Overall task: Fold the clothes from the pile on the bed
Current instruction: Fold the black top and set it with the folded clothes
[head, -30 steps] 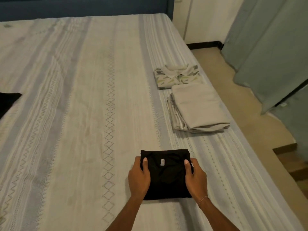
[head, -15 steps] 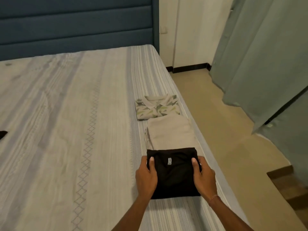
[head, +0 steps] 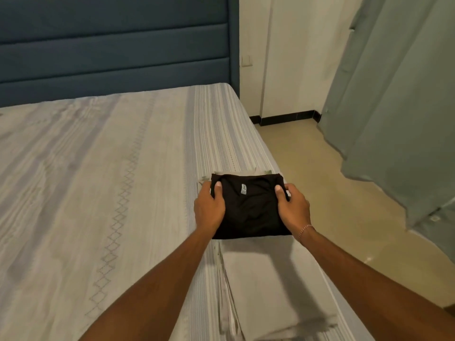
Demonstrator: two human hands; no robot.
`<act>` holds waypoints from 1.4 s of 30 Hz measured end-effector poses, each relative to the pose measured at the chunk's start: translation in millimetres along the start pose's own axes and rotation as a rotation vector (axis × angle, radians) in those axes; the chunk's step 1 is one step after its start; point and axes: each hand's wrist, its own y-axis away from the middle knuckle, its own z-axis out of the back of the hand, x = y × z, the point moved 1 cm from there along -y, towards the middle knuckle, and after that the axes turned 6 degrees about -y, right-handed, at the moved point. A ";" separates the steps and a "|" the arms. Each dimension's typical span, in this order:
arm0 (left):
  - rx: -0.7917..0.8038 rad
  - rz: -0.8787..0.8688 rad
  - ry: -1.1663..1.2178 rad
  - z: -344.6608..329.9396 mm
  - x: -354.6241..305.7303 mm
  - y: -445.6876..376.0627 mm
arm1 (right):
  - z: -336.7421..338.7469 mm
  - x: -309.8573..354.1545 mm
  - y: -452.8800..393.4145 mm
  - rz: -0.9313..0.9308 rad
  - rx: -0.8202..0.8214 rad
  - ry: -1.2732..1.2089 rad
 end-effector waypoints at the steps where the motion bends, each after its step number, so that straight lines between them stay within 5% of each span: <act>1: 0.006 -0.002 0.002 -5.9 6.1 -16.7 | -10.4 -5.1 -15.4 -0.001 0.002 0.000; 12: -0.024 0.023 -0.144 -76.8 89.6 -132.7 | -90.5 -71.8 -130.1 0.013 0.023 0.142; 22: 0.038 0.200 -0.219 -112.2 136.4 -144.2 | -115.6 -129.8 -147.0 -0.058 0.035 0.448; 27: 0.140 0.226 -0.142 -86.8 114.2 -122.7 | -108.3 -92.6 -130.5 -0.161 0.125 0.462; 32: 0.195 -0.038 -0.482 -35.4 82.5 -75.4 | -89.6 -35.9 -71.0 0.231 0.214 0.873; 42: 0.322 -0.383 -0.913 138.4 -30.0 77.5 | -25.4 110.6 117.2 0.416 0.458 0.814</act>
